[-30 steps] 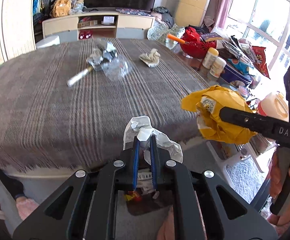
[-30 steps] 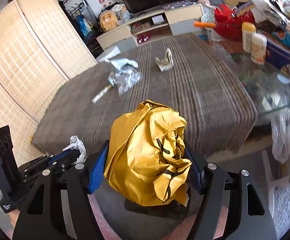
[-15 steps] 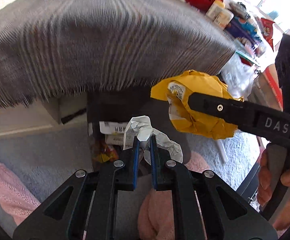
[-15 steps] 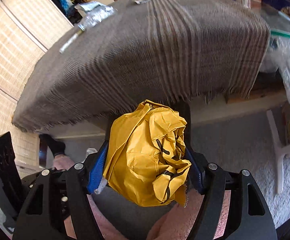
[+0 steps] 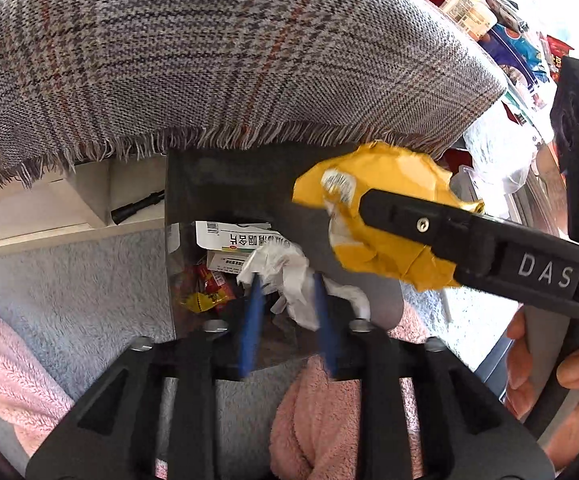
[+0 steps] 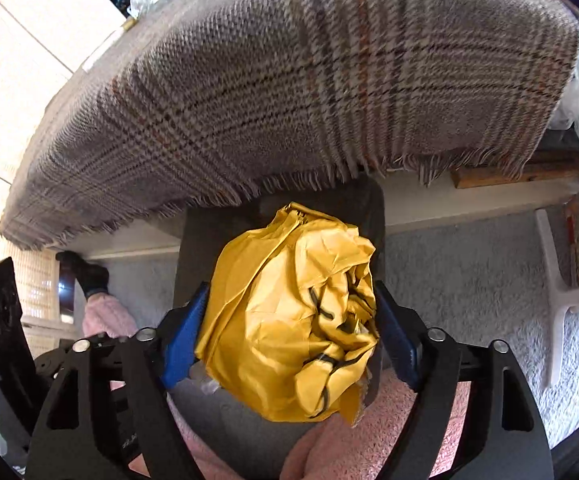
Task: Collect trash
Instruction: 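Carry the yellow wrapper and white paper over the bin and release both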
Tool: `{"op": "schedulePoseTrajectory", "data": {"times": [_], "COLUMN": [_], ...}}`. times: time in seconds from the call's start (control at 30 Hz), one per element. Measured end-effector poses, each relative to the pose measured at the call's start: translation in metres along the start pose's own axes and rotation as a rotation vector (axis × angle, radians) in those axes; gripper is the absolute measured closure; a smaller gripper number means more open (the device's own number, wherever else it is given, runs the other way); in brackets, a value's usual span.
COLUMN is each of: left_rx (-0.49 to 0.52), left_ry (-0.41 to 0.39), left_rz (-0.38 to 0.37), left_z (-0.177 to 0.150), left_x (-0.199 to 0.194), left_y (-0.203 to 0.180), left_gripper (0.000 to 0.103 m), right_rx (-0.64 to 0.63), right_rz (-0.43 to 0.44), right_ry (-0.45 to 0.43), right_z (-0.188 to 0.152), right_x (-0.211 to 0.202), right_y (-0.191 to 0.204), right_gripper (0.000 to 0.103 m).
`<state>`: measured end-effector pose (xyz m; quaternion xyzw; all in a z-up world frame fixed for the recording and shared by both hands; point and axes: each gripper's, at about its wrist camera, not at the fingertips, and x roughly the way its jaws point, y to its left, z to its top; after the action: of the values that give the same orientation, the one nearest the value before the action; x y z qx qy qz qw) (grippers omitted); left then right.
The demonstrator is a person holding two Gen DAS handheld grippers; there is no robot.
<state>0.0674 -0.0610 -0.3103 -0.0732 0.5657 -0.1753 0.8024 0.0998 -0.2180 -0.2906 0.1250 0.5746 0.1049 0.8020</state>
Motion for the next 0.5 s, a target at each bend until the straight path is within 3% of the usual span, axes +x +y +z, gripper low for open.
{"op": "schedulePoseTrajectory", "data": {"times": [0.1, 0.17, 0.3, 0.5], "left_rx": [-0.008, -0.020, -0.044, -0.061], "left_ry": [-0.012, -0.019, -0.037, -0.103], "left_rz": [0.008, 0.023, 0.053, 0.049], "left_z": [0.000, -0.001, -0.002, 0.008], "left_x": [-0.007, -0.014, -0.030, -0.068], "left_y": [0.002, 0.007, 0.017, 0.024], "left_gripper": [0.048, 0.040, 0.026, 0.019], "right_rx": [0.014, 0.029, 0.055, 0.073], "right_rz": [-0.006, -0.004, 0.010, 0.017], "right_ry": [-0.032, -0.055, -0.096, -0.143], "right_z": [0.002, 0.004, 0.009, 0.017], "right_x": [-0.007, -0.015, -0.036, -0.071], "right_y": [-0.002, -0.006, -0.016, -0.027], "right_gripper": [0.009, 0.003, 0.003, 0.003]}}
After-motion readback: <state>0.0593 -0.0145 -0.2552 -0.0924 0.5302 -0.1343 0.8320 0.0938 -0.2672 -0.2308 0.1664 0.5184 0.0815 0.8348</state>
